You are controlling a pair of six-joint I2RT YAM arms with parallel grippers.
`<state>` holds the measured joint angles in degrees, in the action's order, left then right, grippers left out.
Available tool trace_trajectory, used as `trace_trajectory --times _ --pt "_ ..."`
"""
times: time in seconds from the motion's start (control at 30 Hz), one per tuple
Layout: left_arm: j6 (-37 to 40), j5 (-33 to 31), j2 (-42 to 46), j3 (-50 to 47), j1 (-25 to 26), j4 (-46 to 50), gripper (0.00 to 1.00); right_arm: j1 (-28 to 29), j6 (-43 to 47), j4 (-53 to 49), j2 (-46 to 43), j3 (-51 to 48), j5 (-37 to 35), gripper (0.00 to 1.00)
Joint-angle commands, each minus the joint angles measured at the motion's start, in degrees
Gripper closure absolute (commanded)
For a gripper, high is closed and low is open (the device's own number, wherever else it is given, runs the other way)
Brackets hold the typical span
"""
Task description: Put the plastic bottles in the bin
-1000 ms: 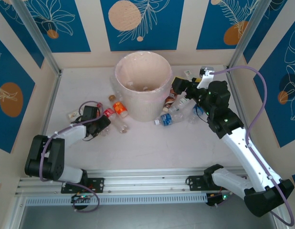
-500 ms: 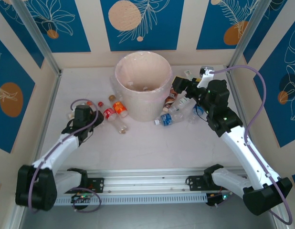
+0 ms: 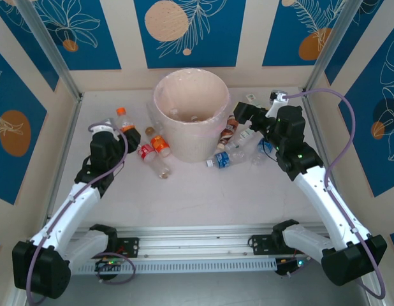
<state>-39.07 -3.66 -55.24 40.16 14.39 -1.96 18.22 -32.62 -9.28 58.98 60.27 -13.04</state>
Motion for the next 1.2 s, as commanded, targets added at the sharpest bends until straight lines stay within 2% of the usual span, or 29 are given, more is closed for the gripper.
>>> trace_trajectory --times 0.0,0.1,0.37,0.57,0.67,0.9,1.17 --pt "-2.0 -0.2 0.0 2.9 0.6 -14.4 0.64 -0.8 -2.2 -0.4 0.0 -0.8 1.5 0.0" --pt "-1.1 1.4 -3.6 7.1 1.3 -20.6 0.64 -1.0 -2.7 -0.2 0.1 -0.8 2.0 0.0" --pt "9.1 5.0 -13.2 21.0 6.8 -22.6 0.64 -1.4 -3.1 -1.7 -0.4 -0.3 2.0 0.0" --pt "18.4 8.0 -21.6 31.6 12.8 -19.3 0.64 -1.4 -3.6 -2.3 -0.3 0.0 2.3 0.0" --pt "20.4 8.8 -25.6 35.8 14.4 -16.9 0.63 -1.5 -3.7 -3.1 -0.6 0.1 2.1 0.0" --pt "20.2 7.6 -31.5 38.7 16.8 -15.5 0.63 -1.6 -4.5 -4.4 -1.7 -0.1 1.9 0.0" --pt "21.6 6.5 -30.8 37.0 19.6 -7.7 0.59 -1.8 -4.0 -6.1 -3.6 -0.8 0.2 0.0"
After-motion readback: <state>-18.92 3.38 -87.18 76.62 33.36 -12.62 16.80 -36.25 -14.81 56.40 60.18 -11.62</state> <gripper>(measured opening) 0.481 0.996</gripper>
